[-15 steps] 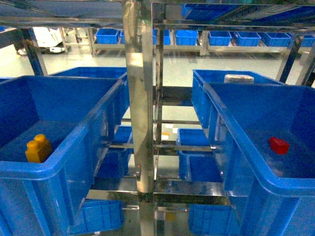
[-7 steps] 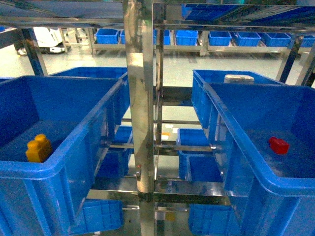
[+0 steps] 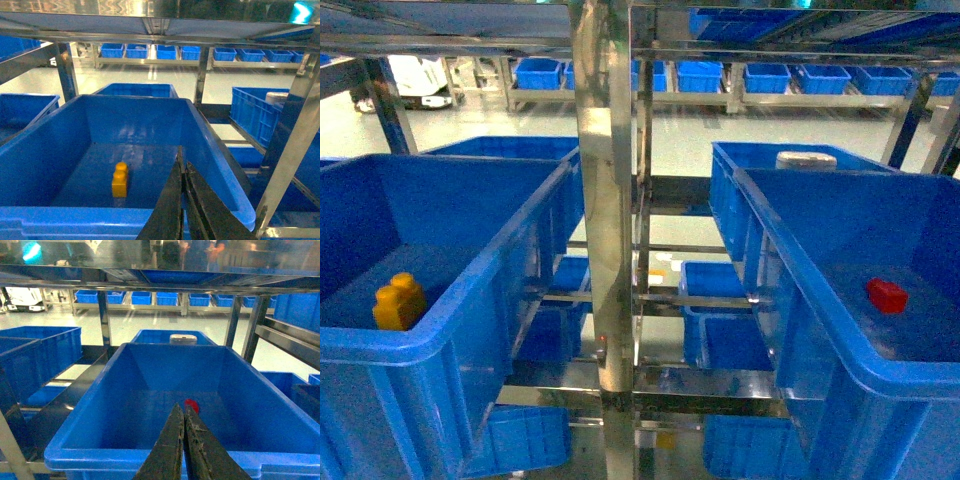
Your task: Sort and place red and yellow blocks in left bins
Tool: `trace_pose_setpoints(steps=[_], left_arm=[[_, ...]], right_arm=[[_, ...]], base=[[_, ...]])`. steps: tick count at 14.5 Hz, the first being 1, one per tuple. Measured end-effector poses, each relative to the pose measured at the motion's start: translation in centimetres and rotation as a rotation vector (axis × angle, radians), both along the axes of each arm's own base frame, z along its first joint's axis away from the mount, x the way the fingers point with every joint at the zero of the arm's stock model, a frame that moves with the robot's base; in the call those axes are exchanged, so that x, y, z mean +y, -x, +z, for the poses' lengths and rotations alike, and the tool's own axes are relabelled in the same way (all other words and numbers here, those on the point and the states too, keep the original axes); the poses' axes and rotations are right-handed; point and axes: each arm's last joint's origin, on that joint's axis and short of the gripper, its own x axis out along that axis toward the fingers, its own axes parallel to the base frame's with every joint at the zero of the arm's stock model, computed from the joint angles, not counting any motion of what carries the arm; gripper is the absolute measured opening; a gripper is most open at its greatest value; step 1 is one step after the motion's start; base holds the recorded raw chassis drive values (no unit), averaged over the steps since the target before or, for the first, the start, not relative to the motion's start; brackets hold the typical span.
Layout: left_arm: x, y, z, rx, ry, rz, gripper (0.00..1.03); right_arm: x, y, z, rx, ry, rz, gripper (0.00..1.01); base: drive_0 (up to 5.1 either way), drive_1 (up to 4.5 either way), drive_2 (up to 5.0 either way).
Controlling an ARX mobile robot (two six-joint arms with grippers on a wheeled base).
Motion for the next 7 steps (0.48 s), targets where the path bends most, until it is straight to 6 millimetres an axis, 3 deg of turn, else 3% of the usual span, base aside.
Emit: trace_pose_setpoints(steps=[7], left_arm=[[0.0, 1.3, -0.7, -0.017, 0.000, 0.000, 0.02]], right_arm=[[0.0, 1.1, 0.0, -0.003, 0.000, 0.000, 0.02]], base=[[0.0, 0.00, 0.0]])
